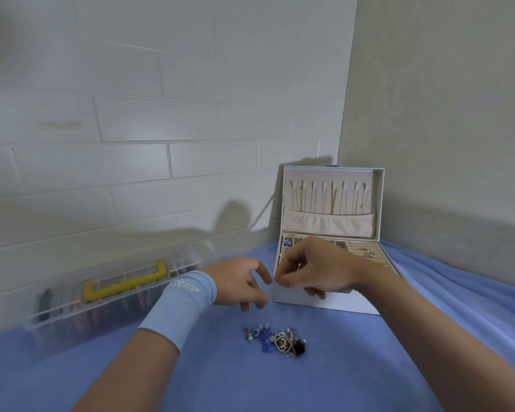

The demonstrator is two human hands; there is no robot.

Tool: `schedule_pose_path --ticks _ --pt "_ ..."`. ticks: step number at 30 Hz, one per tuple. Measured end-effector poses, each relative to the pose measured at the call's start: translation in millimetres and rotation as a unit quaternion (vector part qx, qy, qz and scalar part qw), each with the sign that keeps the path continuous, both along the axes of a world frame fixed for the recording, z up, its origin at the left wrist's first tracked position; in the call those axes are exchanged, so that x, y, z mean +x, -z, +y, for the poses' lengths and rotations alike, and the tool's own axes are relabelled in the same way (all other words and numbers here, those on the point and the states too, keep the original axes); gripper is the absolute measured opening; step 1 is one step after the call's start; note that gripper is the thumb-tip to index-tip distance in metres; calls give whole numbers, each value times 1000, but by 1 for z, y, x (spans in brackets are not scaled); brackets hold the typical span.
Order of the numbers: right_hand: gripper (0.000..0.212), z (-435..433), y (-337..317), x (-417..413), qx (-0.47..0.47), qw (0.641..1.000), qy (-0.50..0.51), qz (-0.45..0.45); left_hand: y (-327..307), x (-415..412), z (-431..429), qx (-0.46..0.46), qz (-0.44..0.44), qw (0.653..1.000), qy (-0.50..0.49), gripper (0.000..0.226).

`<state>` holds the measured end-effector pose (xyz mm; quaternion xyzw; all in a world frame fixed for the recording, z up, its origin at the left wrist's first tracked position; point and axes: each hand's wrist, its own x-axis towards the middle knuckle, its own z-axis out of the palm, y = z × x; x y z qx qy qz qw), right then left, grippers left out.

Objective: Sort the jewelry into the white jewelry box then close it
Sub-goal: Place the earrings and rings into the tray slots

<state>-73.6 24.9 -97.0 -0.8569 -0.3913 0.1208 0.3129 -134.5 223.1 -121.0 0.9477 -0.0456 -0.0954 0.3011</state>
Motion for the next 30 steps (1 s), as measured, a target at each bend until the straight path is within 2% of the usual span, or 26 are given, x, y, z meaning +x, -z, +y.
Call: schedule_pose_path --ticks 4,7,12,17,22,27,30 --pt "9 -20 -9 24 58 992 99 -54 -2 14 -13 -25 -150 988 -36 16" --pt "16 -37 -12 40 64 983 157 -66 -4 32 -29 25 -213 976 -38 33" --pt "24 -51 -11 52 75 979 182 -49 -8 58 -61 143 -200 969 -18 51" --pt "18 -58 -10 59 98 977 183 -46 -8 72 -73 211 -164 964 -12 58" --pt "9 -60 -9 61 101 978 176 -38 -7 73 -74 185 -158 970 -9 55" --pt "14 -58 -6 61 102 979 171 -43 -8 72 -69 123 -173 977 -21 54" --pt "12 -58 -6 62 117 978 169 -46 -10 69 -69 136 -180 974 -6 54"
